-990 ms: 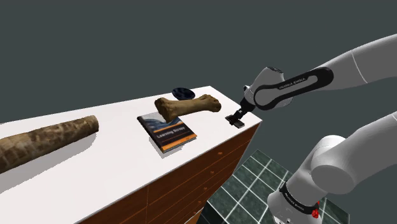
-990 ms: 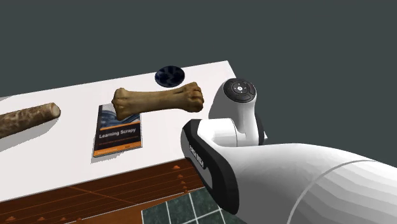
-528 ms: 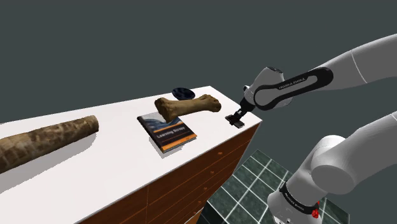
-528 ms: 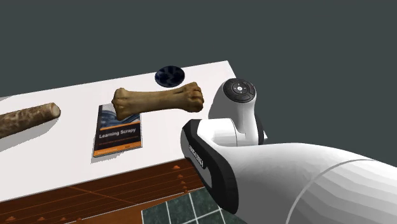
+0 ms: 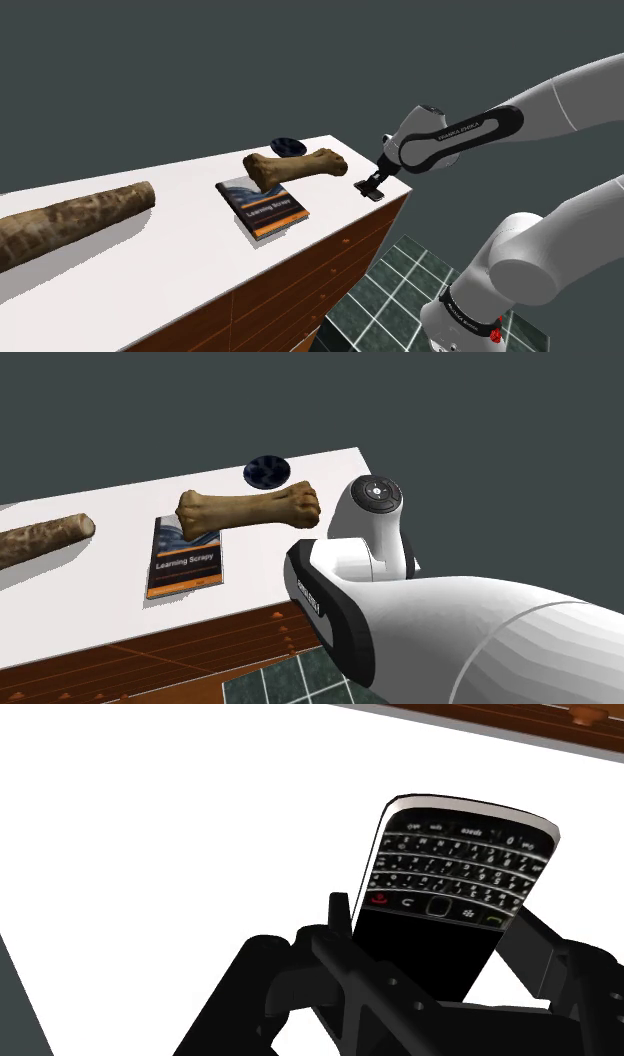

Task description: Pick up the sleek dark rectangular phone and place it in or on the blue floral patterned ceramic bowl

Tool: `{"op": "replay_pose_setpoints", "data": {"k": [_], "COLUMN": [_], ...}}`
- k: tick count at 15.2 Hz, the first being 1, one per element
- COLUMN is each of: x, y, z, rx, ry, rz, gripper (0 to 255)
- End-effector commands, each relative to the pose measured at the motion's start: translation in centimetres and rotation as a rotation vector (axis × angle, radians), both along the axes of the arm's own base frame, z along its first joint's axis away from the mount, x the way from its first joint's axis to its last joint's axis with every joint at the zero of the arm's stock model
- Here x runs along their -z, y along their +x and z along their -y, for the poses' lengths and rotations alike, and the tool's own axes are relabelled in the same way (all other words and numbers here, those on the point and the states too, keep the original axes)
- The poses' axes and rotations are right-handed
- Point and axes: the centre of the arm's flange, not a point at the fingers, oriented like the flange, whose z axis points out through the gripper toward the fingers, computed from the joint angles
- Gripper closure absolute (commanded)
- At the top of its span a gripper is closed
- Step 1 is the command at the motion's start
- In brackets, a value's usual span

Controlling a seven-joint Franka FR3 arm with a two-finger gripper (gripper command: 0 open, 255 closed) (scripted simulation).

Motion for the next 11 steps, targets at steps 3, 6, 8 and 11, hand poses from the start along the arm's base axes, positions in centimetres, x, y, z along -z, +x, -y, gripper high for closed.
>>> {"op": "replay_pose_setpoints", "data": {"k": [3,6,8,11], "x": [-1.0,-2.5,-3.6,-5.2], "y": [-0.1,-0.1,-0.1,-0.1], "z": [0.0,0.0,0.0,0.0], "rx": [0.0,0.0,0.0,0.0], "ry": [0.0,0.0,0.0,0.0], "rz": [-0.002,-0.002,-0.002,-0.002], "gripper": [255,255,255,255]}}
